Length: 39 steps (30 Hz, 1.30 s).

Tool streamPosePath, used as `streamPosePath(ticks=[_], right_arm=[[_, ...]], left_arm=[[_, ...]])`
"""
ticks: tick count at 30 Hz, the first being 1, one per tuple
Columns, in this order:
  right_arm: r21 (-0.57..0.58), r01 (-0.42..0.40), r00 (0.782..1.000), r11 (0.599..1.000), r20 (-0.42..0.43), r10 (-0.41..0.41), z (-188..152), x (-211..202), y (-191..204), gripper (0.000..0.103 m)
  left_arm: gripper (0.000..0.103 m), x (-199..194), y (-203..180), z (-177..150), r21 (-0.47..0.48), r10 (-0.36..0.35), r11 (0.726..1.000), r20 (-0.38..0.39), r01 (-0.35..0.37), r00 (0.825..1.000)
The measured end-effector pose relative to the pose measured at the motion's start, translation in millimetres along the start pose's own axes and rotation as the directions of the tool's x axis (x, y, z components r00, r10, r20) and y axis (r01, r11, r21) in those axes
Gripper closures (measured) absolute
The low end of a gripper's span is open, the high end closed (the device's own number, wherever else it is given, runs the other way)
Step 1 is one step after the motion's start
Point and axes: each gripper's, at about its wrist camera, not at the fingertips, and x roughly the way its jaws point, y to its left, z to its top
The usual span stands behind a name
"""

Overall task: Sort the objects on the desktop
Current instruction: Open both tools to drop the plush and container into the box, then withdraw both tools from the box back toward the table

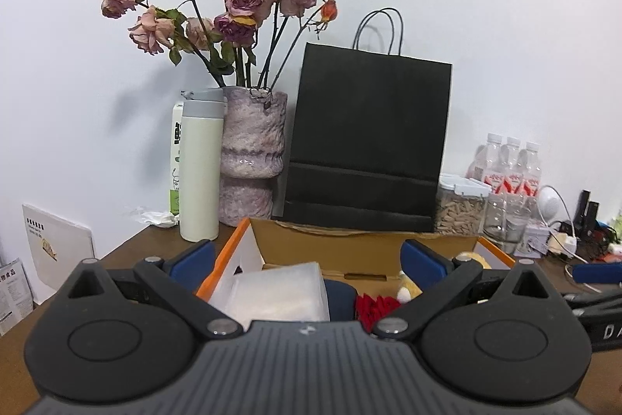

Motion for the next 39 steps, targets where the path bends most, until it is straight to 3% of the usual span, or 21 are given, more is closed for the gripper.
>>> streamPosePath(ticks=[8, 21, 39], right_arm=[[-0.004, 0.008, 1.000, 1.000, -0.005, -0.008, -24, -32, 1, 0.000], [0.036, -0.010, 0.996, 0.999, -0.084, 0.013, -65, -63, -7, 0.000], [0.038, -0.056, 0.976, 0.998, -0.209, 0.063, -99, -76, -6, 0.000]], left_arm=[[0.000, -27, 1, -13, 0.026, -0.021, 0.999, -0.031, 0.022, 0.999], [0.000, -53, 3, -37, 0.042, -0.046, 0.998, -0.119, 0.051, 0.992], [0.000, -58, -1, -62, 0.084, -0.070, 0.992, -0.281, 0.097, 0.957]])
